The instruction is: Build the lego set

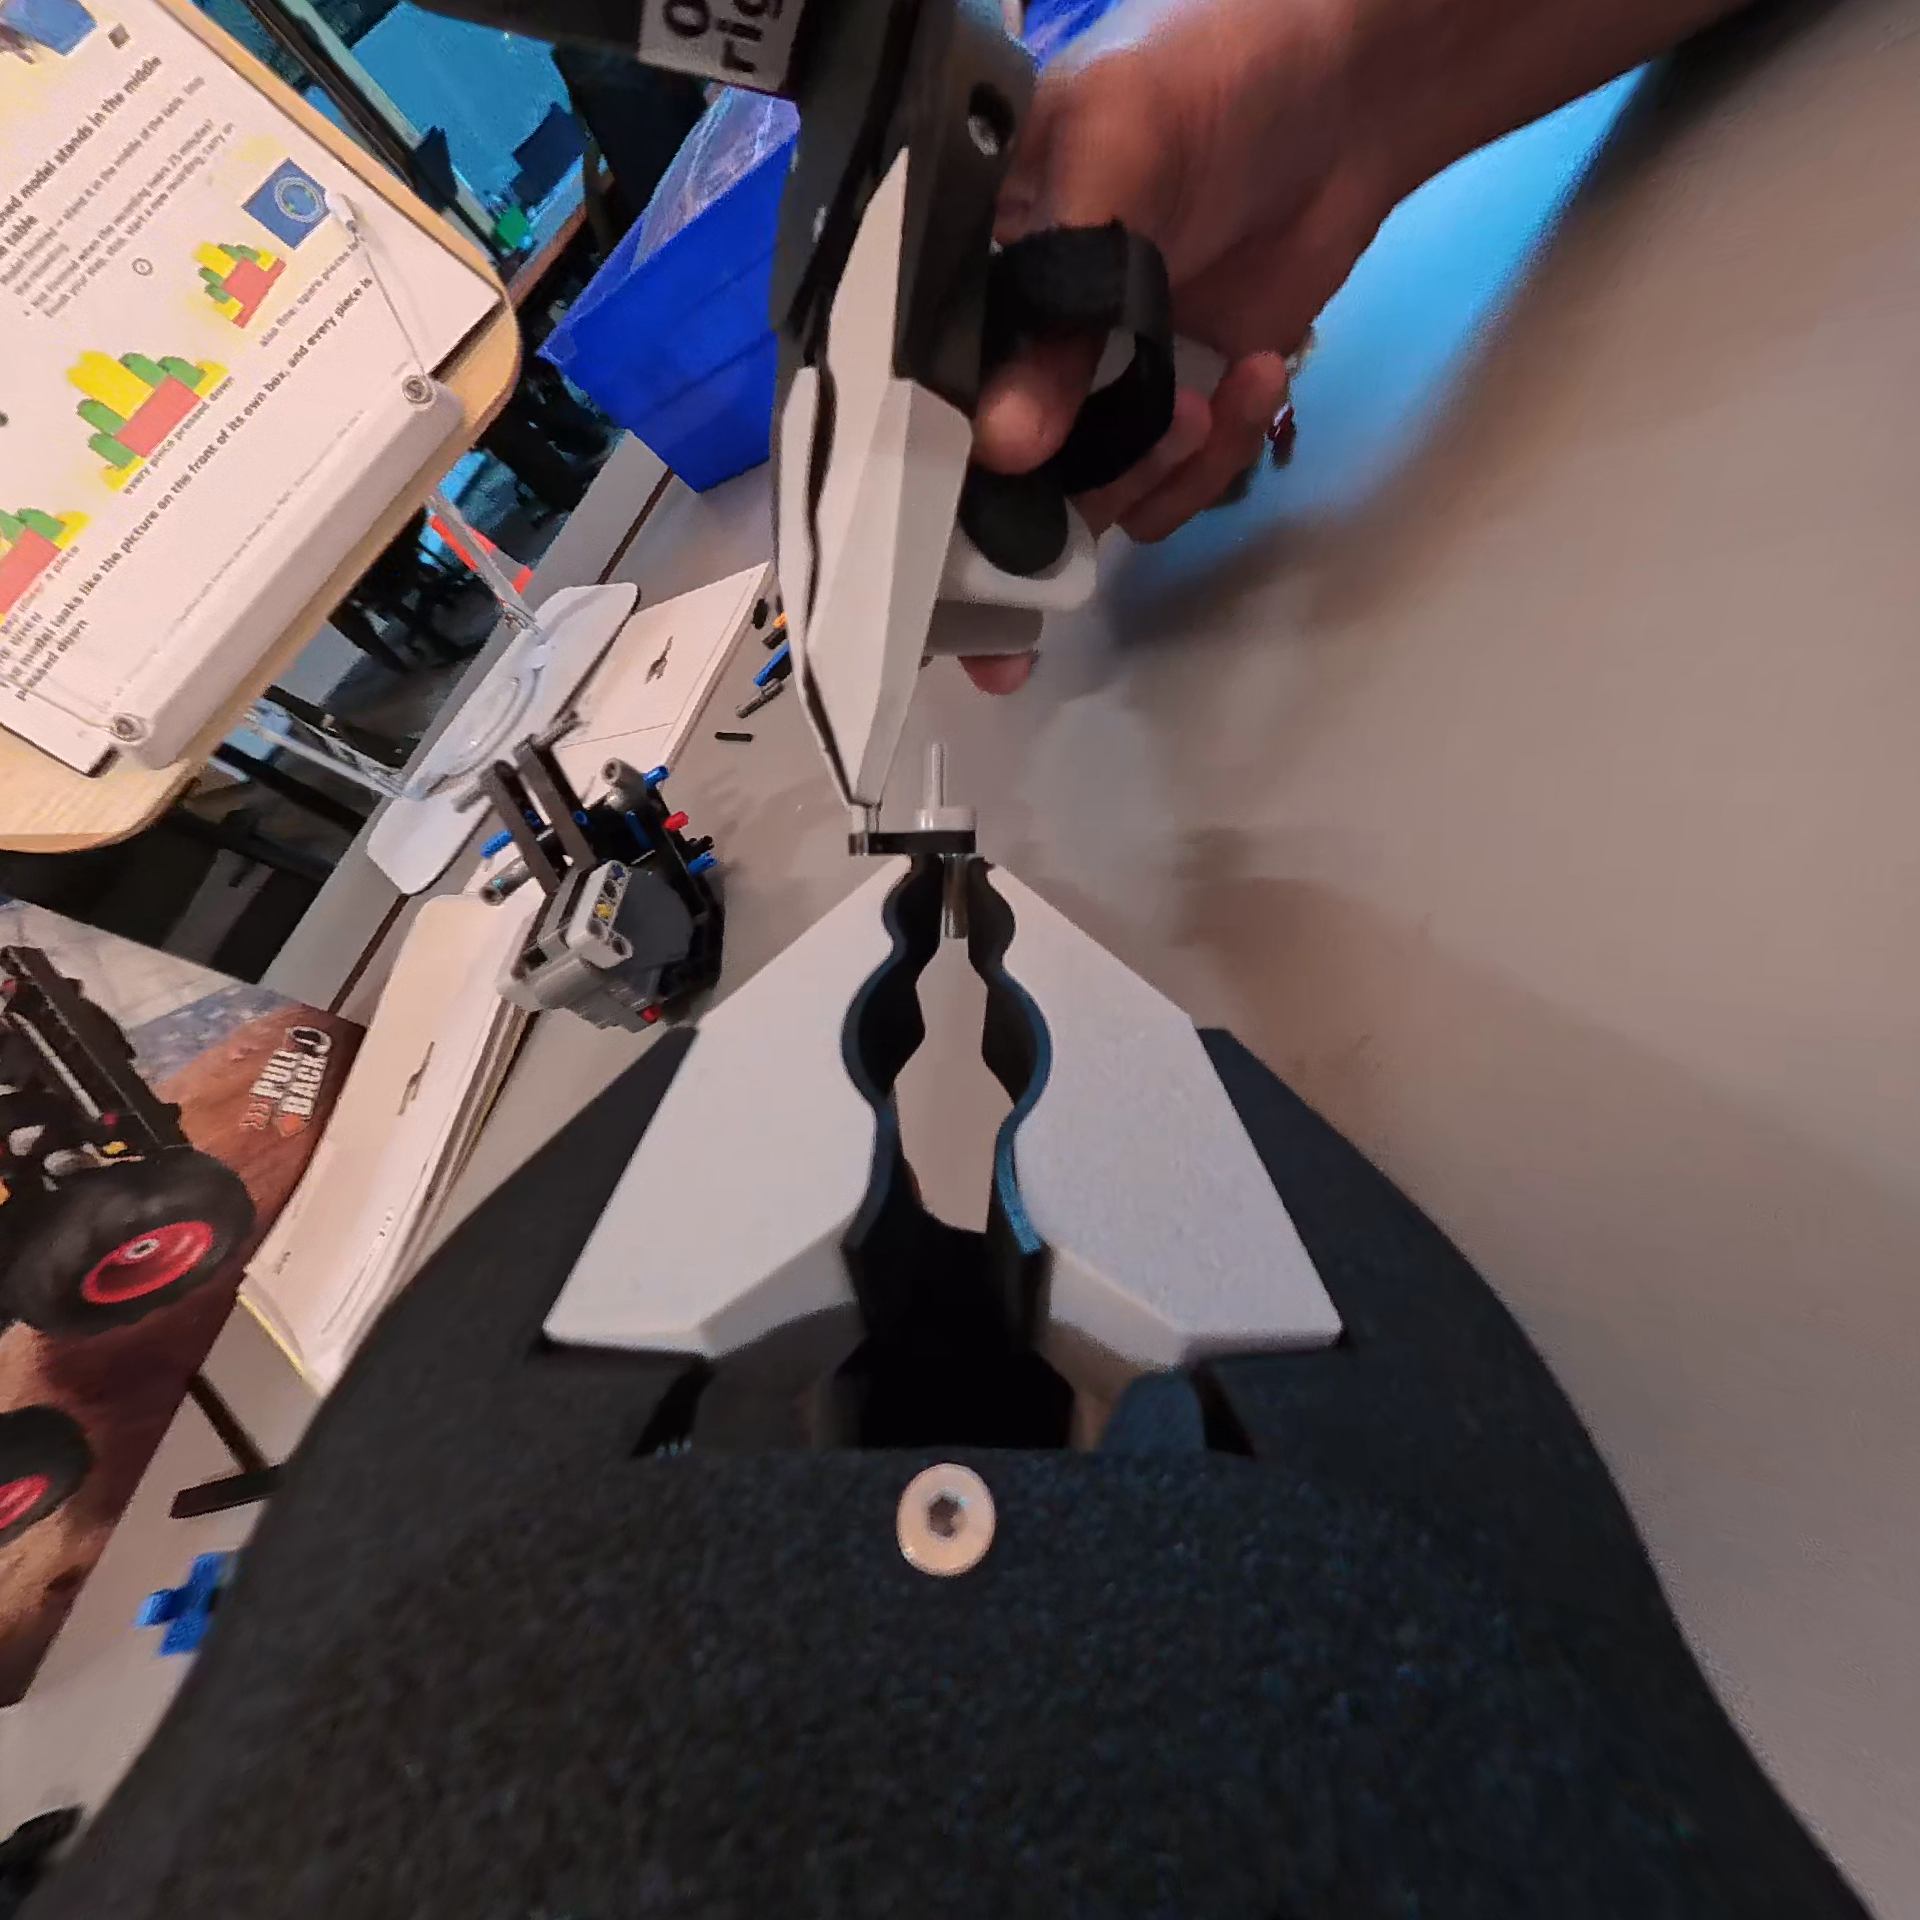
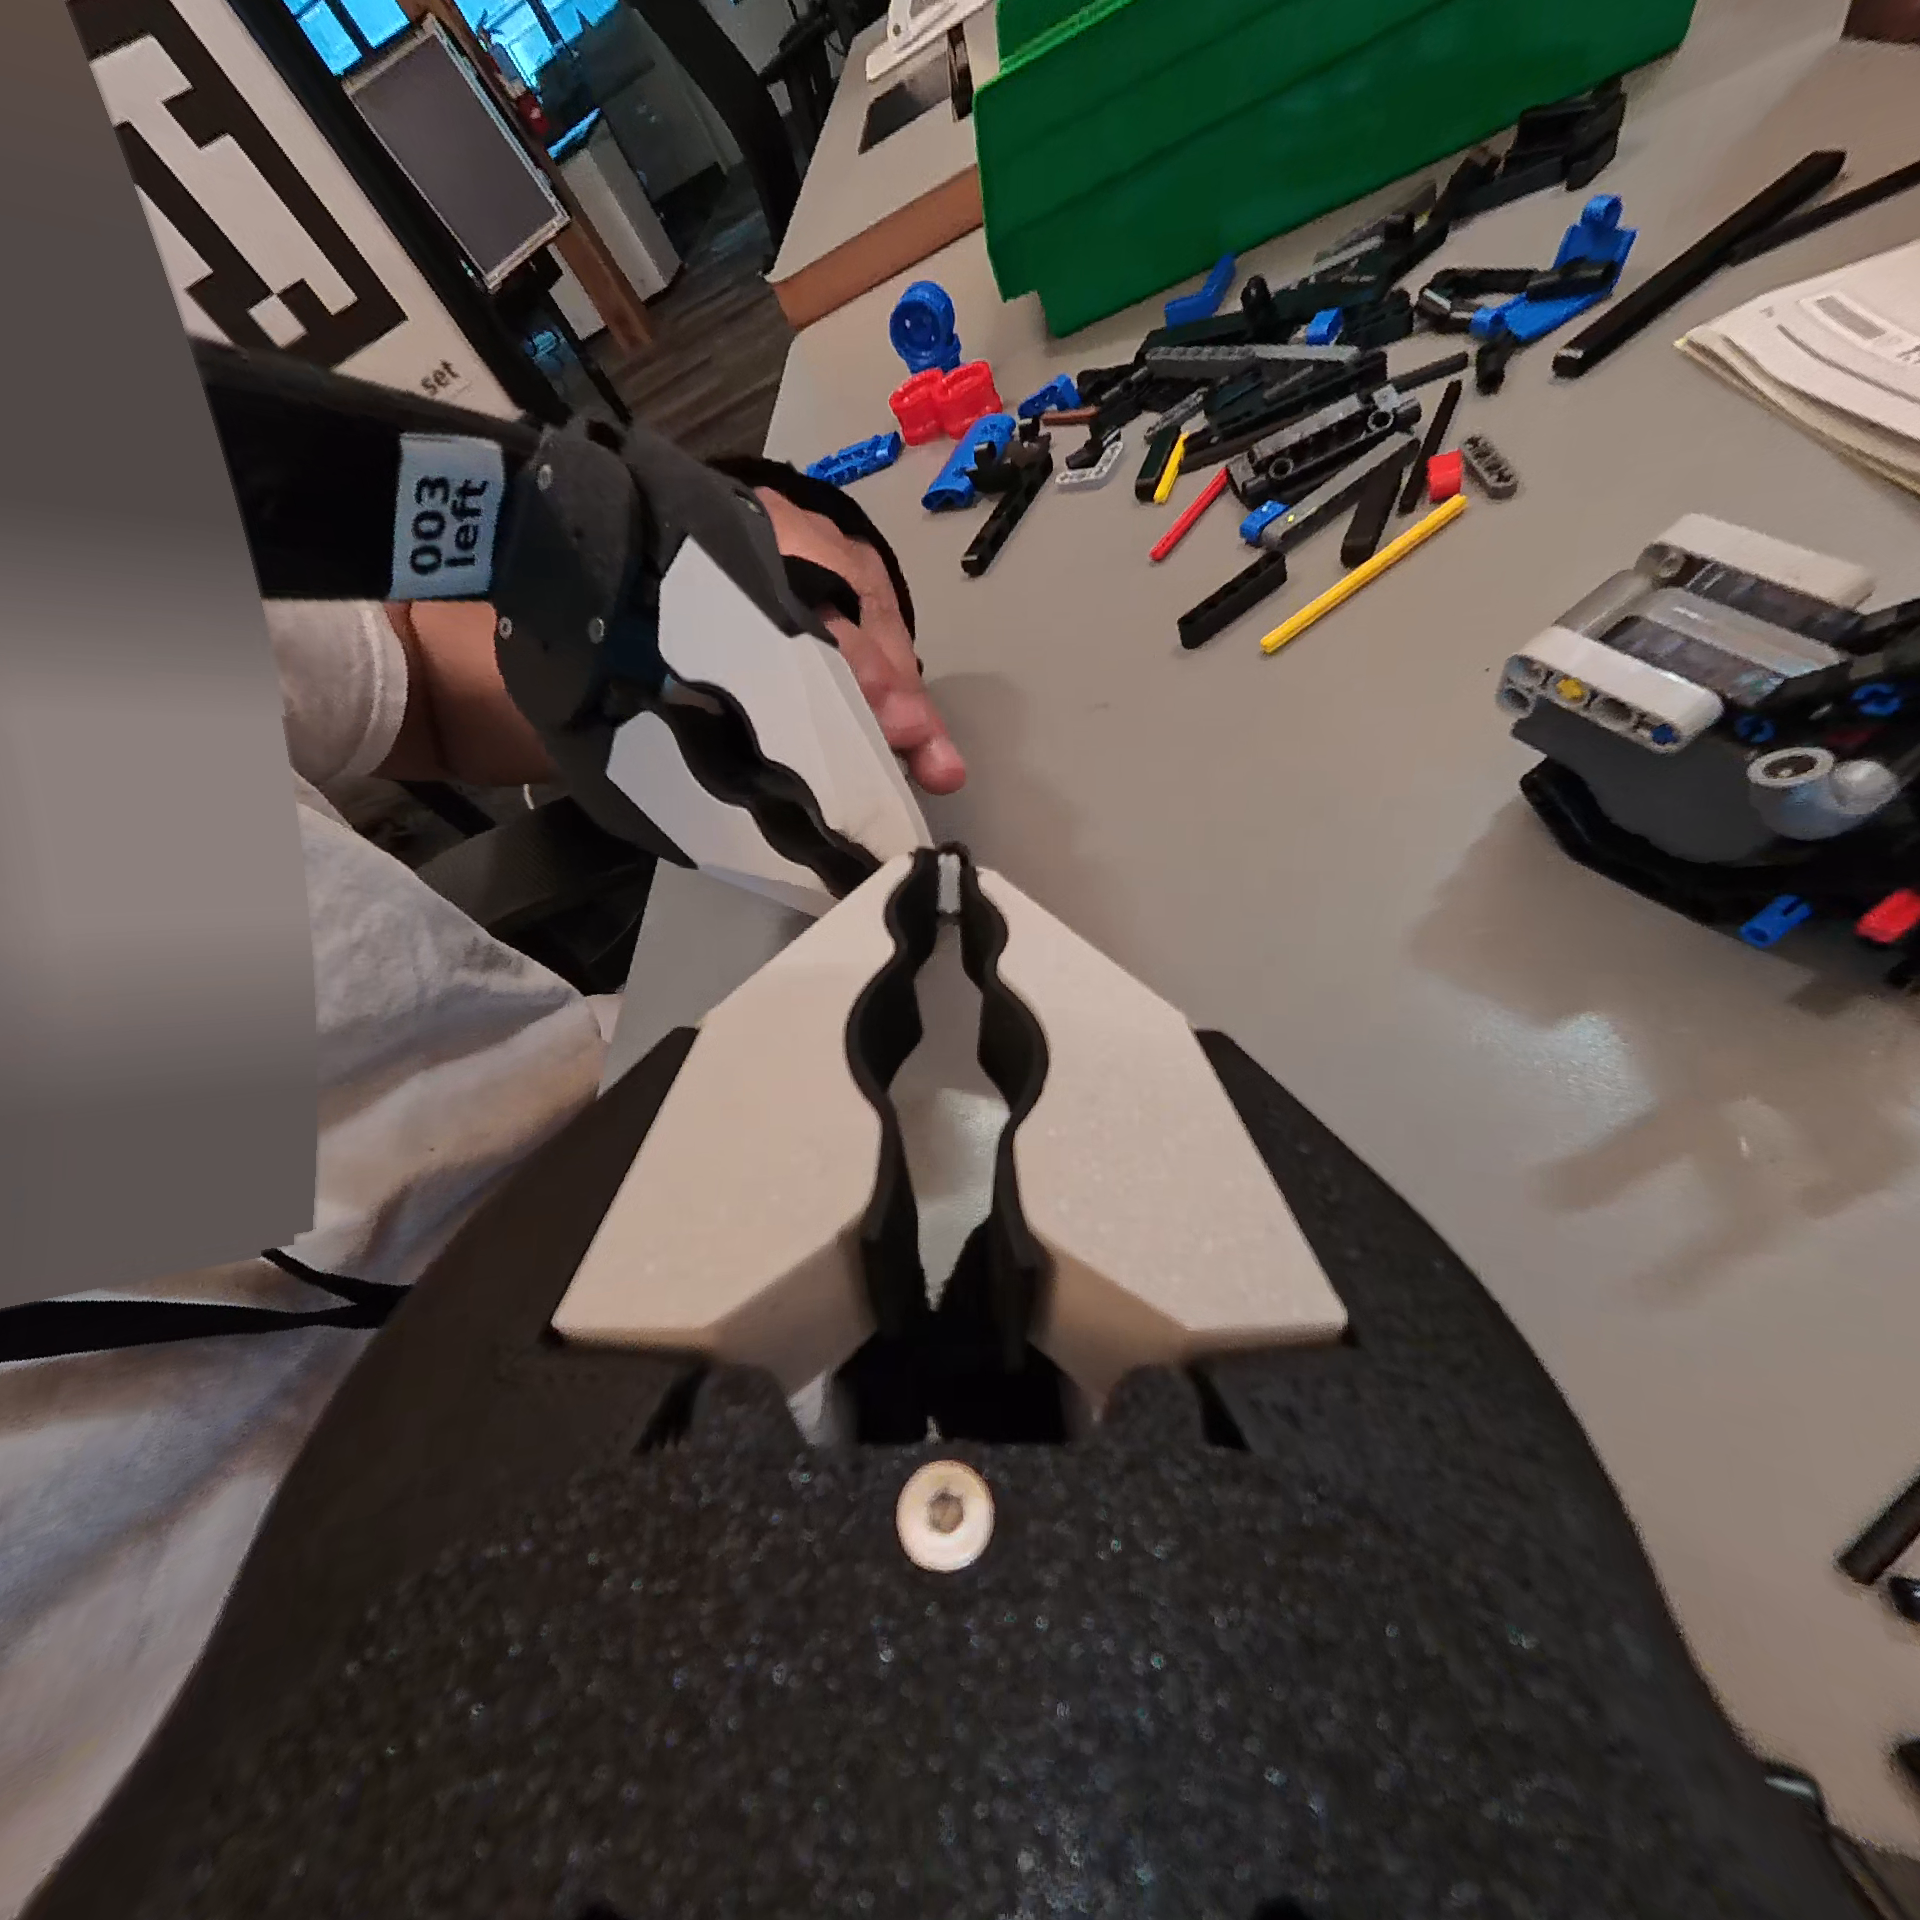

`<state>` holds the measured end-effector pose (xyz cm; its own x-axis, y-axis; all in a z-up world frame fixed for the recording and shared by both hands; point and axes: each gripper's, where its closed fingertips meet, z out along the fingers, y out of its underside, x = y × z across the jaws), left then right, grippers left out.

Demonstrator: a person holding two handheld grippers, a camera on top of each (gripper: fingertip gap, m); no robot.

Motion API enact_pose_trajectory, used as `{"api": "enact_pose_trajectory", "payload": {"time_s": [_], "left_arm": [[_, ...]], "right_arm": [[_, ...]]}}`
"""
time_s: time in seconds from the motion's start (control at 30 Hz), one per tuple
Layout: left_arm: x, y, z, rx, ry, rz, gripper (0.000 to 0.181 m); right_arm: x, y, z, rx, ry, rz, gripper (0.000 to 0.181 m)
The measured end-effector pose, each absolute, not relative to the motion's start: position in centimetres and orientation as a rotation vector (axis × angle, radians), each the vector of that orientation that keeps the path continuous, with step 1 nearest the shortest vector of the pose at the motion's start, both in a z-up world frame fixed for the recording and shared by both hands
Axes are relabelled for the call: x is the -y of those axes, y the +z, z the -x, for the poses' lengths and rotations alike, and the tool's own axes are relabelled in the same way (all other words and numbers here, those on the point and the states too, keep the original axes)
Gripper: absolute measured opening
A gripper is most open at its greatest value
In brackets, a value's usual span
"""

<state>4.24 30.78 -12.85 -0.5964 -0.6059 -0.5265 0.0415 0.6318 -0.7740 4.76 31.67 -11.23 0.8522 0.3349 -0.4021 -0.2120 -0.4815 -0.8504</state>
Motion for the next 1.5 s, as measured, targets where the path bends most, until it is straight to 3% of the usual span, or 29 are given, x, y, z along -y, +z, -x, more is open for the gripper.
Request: {"api": "enact_pose_trajectory", "payload": {"time_s": [0.47, 0.8, 1.5], "left_arm": [[-30.8, -14.3, -4.6, -1.994, -0.678, 0.28, 0.003], [-30.7, -13.7, -4.1, -2.034, -0.864, 0.365, 0.003], [-29.3, -15.5, -3.0, -2.082, -0.701, 0.141, 0.003]], "right_arm": [[-31.4, -12.6, -4.8, 0.06, 0.664, 2.053, 0.003], [-31.6, -12.2, -4.9, 0.21, 0.463, 2.03, 0.003], [-30.4, -14.2, -3.6, 0.231, 0.677, 2.123, 0.004]]}}
